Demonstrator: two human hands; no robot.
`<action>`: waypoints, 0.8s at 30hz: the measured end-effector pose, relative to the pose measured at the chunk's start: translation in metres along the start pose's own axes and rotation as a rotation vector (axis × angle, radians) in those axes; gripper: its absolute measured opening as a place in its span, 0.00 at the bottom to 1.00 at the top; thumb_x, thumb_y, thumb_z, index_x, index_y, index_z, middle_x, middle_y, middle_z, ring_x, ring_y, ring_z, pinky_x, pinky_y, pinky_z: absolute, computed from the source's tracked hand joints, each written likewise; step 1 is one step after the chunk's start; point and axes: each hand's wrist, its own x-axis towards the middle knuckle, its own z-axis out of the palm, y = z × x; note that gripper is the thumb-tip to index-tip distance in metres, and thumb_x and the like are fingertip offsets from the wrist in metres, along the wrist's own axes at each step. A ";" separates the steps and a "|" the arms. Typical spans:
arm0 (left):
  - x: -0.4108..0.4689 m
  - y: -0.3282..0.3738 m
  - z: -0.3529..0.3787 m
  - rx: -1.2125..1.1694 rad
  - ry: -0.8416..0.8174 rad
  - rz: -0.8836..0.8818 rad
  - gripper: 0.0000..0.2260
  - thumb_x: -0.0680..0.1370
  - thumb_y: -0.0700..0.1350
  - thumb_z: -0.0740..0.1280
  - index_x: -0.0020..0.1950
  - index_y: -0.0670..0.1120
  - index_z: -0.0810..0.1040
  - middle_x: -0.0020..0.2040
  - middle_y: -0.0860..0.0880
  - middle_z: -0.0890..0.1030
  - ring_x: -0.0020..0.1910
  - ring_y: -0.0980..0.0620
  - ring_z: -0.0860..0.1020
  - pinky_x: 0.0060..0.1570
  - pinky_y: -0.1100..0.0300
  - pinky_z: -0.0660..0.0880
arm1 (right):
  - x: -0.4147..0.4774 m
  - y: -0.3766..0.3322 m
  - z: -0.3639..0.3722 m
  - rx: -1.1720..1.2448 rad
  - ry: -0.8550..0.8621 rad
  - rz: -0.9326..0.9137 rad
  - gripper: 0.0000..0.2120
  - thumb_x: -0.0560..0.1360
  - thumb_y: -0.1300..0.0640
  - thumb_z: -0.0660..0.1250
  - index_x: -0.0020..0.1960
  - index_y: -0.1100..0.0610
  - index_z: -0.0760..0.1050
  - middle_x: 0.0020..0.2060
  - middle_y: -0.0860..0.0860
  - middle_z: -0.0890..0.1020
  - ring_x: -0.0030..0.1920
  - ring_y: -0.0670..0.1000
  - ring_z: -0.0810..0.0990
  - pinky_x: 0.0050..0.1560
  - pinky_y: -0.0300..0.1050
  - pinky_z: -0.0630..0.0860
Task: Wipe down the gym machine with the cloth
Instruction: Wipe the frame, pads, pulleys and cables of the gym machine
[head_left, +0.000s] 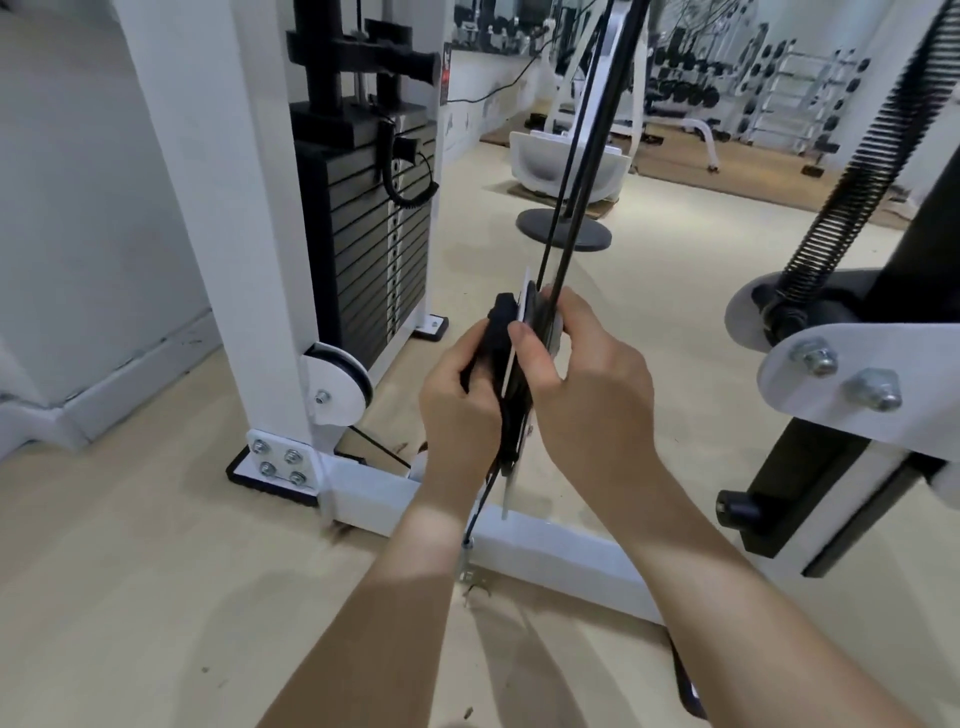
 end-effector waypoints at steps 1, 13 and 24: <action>-0.003 -0.001 -0.001 -0.020 0.059 -0.053 0.15 0.80 0.34 0.60 0.60 0.47 0.80 0.52 0.54 0.84 0.54 0.56 0.80 0.57 0.60 0.76 | -0.001 -0.002 0.000 -0.006 0.009 -0.012 0.12 0.78 0.47 0.64 0.59 0.50 0.74 0.29 0.42 0.72 0.31 0.49 0.69 0.34 0.40 0.61; -0.004 -0.023 -0.007 -0.011 -0.167 -0.374 0.13 0.83 0.48 0.59 0.51 0.44 0.81 0.40 0.36 0.79 0.37 0.46 0.76 0.39 0.52 0.72 | -0.009 -0.011 0.010 -0.081 0.069 -0.054 0.15 0.78 0.50 0.65 0.60 0.57 0.77 0.48 0.55 0.83 0.40 0.57 0.78 0.40 0.42 0.66; -0.023 -0.061 -0.025 0.019 -0.018 -0.401 0.08 0.80 0.41 0.61 0.50 0.41 0.80 0.30 0.49 0.75 0.28 0.53 0.70 0.28 0.66 0.70 | -0.013 -0.007 0.019 0.143 0.048 -0.092 0.20 0.78 0.52 0.67 0.68 0.56 0.73 0.62 0.55 0.80 0.50 0.51 0.81 0.52 0.39 0.72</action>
